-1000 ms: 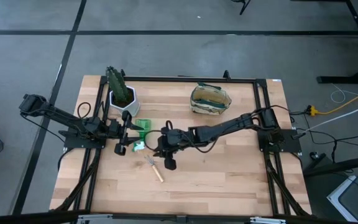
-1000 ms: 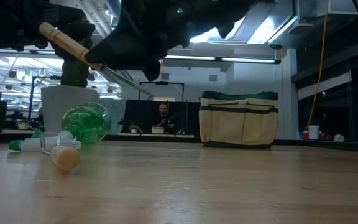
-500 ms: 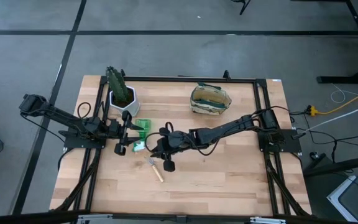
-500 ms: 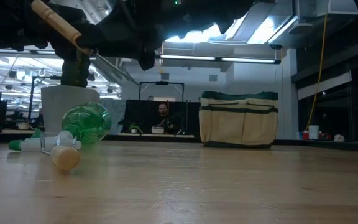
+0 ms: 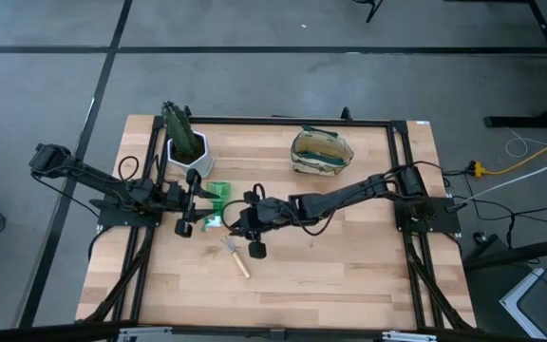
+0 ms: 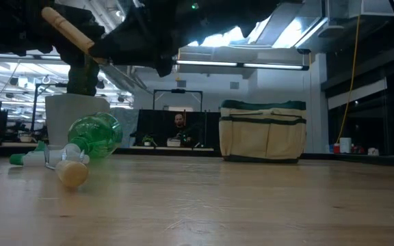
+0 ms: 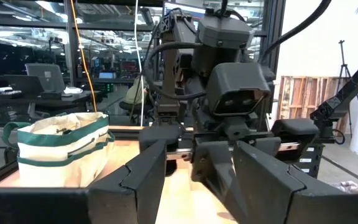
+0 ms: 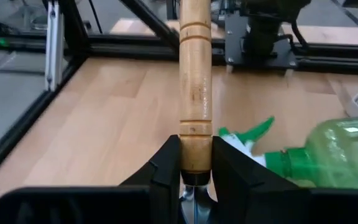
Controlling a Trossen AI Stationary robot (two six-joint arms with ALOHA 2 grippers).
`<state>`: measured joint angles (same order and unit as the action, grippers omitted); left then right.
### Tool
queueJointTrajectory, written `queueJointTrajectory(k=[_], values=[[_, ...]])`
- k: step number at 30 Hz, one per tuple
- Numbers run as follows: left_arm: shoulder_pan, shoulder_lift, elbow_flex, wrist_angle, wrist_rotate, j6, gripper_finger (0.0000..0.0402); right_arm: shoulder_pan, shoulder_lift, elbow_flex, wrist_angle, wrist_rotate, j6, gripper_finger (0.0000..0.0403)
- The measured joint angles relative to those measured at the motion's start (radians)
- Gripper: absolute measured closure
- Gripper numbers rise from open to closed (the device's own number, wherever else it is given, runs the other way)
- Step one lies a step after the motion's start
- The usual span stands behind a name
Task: Pick & Place Garden tools in Gardening bag
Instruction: Put the brown trowel into the brown gardening bag
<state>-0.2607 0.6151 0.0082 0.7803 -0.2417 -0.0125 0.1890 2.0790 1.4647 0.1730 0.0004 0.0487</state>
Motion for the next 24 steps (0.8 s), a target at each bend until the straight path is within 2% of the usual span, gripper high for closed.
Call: queueJointTrajectory(k=[24], values=[[0.000, 0.000, 0.000, -0.003, 0.000, 0.000, 0.0219, -0.064, -0.272, -0.009, -0.443, 0.000, -0.152, 0.0335]])
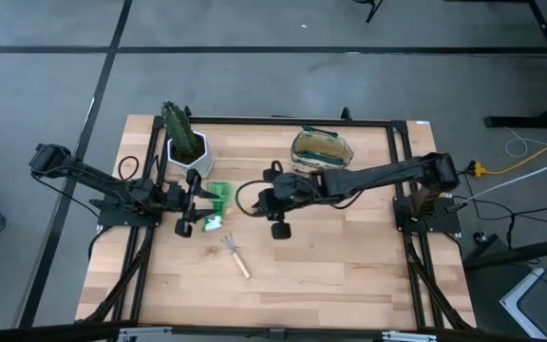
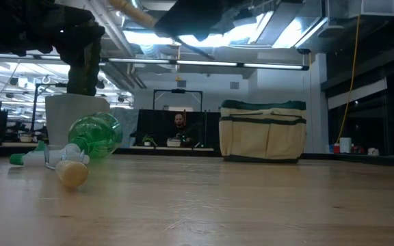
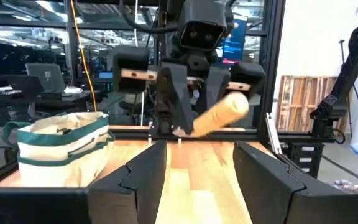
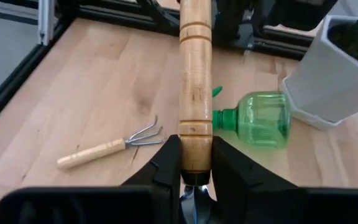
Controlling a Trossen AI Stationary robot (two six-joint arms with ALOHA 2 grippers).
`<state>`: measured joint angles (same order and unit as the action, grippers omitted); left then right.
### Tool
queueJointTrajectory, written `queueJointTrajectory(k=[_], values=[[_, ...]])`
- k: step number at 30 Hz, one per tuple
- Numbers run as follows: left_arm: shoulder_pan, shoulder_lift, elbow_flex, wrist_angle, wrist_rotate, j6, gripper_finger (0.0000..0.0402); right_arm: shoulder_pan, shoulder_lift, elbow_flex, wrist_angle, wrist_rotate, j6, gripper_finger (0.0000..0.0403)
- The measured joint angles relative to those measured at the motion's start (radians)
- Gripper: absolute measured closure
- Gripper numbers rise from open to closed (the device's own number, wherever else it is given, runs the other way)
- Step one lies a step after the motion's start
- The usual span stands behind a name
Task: Pick & Place Garden tools in Gardening bag
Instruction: Put the brown trowel into the brown gardening bag
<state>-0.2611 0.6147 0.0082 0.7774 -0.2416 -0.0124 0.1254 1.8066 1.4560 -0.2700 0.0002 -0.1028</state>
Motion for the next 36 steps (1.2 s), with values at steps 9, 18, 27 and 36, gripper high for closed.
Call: queueJointTrajectory(k=[9, 18, 27, 36], values=[[0.000, 0.000, 0.000, -0.004, 0.000, 0.000, 0.0219, -0.031, -0.152, -0.123, -0.004, 0.018, -0.037, 0.0338], [0.000, 0.000, 0.000, -0.020, 0.000, 0.000, 0.0219, -0.075, -0.274, -0.228, -0.019, 0.017, -0.039, 0.0339], [0.000, 0.000, 0.000, -0.025, 0.000, 0.000, 0.0219, -0.138, -0.311, -0.237, -0.090, -0.037, -0.074, 0.0339], [0.000, 0.000, 0.000, -0.036, 0.000, 0.000, 0.0219, -0.158, -0.311, -0.237, -0.108, -0.087, -0.174, 0.0339]])
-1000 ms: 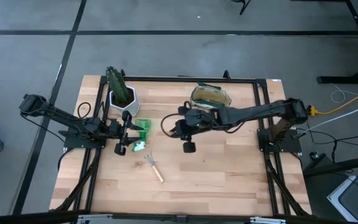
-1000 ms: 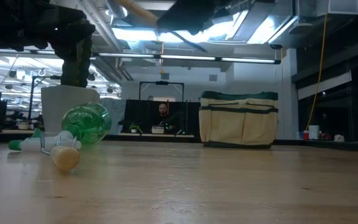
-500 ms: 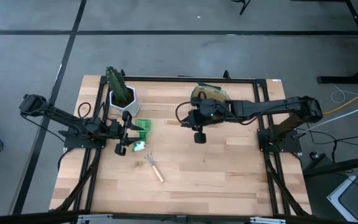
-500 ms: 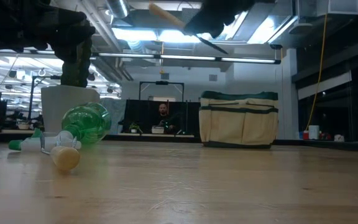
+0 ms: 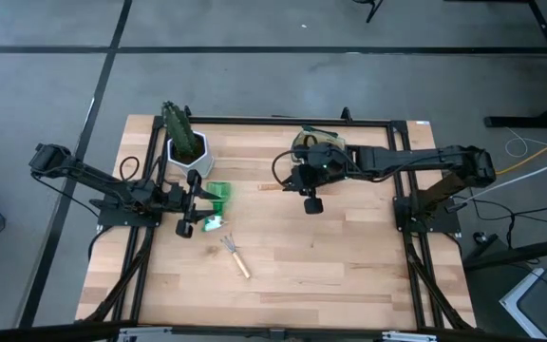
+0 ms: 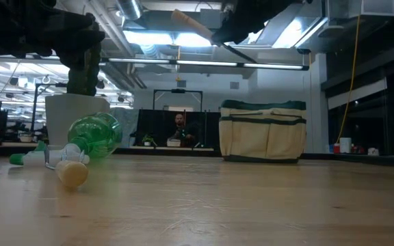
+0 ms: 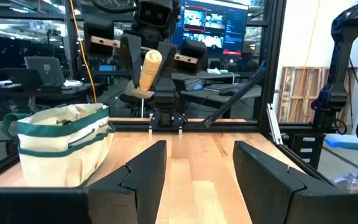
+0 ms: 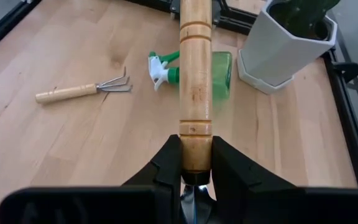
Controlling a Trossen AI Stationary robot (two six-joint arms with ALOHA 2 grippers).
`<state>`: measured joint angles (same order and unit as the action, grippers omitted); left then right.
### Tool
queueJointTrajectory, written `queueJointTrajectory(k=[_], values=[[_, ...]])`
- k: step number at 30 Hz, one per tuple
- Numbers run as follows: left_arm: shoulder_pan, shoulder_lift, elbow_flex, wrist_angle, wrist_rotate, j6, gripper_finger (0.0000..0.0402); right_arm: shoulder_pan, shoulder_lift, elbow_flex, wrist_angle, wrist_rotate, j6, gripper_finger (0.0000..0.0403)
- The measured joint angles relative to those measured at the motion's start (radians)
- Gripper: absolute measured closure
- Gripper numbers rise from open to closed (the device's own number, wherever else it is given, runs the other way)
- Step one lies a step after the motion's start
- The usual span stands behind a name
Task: Pick & Place Garden tools in Gardening bag
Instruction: Put the brown trowel into the brown gardening bag
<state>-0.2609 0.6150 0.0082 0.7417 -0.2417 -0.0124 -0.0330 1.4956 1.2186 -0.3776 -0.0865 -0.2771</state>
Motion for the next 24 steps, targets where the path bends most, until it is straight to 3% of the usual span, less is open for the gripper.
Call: queueJointTrajectory(k=[24], values=[[0.000, 0.000, 0.000, -0.006, 0.000, 0.000, 0.0219, 0.008, 0.002, -0.064, 0.187, -0.004, 0.102, 0.0338]])
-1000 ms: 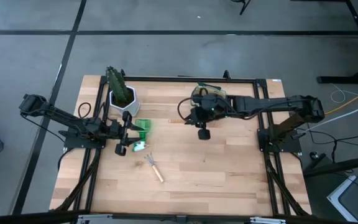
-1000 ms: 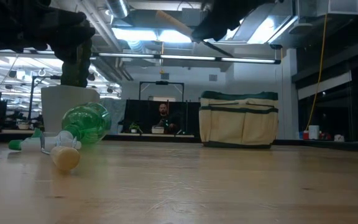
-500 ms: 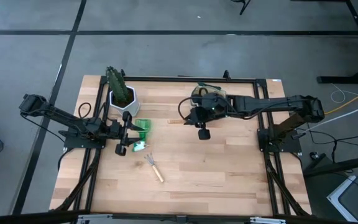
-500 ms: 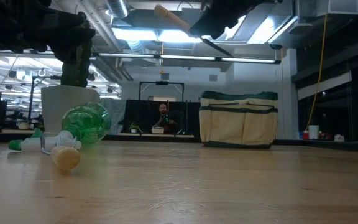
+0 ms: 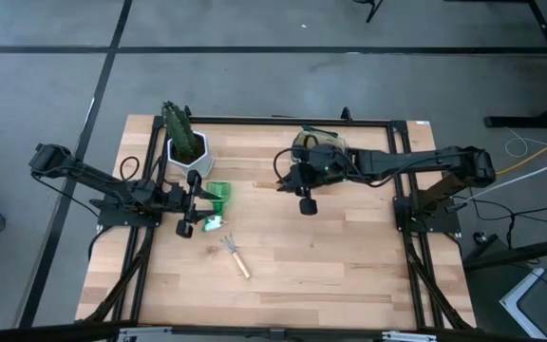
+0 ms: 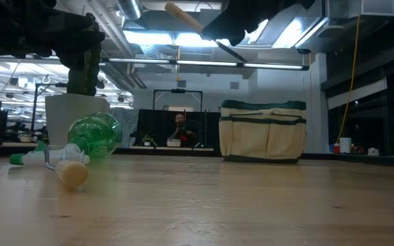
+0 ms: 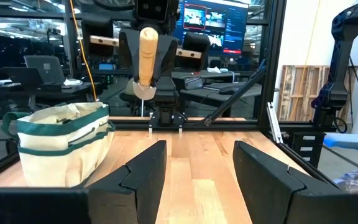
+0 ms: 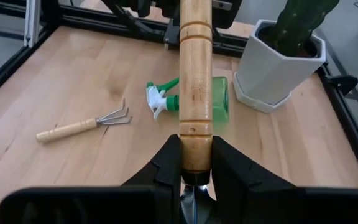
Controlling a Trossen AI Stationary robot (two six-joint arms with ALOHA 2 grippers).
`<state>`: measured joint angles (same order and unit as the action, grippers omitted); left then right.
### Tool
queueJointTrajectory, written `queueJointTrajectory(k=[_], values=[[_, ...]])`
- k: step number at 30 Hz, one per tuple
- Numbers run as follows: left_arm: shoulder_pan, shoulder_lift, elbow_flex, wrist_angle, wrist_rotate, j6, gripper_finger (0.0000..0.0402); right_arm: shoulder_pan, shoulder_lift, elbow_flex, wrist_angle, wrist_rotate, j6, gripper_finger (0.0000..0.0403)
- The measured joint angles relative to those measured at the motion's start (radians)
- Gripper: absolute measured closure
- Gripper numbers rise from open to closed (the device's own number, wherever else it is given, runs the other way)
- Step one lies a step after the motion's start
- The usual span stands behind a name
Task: Pick & Place Garden tools in Gardening bag
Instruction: Put the brown trowel into the brown gardening bag
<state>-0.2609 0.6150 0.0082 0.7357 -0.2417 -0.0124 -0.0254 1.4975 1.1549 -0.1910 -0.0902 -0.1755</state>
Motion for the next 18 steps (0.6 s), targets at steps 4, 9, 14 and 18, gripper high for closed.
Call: queueJointTrajectory(k=[4, 9, 14, 18], values=[[0.000, 0.000, 0.000, 0.000, 0.000, 0.000, 0.0219, 0.000, 0.000, -0.023, 0.039, 0.002, 0.035, 0.0338], [0.000, 0.000, 0.000, 0.000, 0.000, 0.000, 0.0219, 0.000, 0.000, -0.026, 0.040, 0.050, 0.076, 0.0338], [0.000, 0.000, 0.000, 0.000, 0.000, 0.000, 0.0219, -0.001, 0.000, -0.026, 0.006, 0.091, 0.123, 0.0338], [0.000, 0.000, 0.000, 0.000, 0.000, 0.000, 0.0219, -0.002, 0.000, -0.026, -0.028, 0.125, 0.144, 0.0338]])
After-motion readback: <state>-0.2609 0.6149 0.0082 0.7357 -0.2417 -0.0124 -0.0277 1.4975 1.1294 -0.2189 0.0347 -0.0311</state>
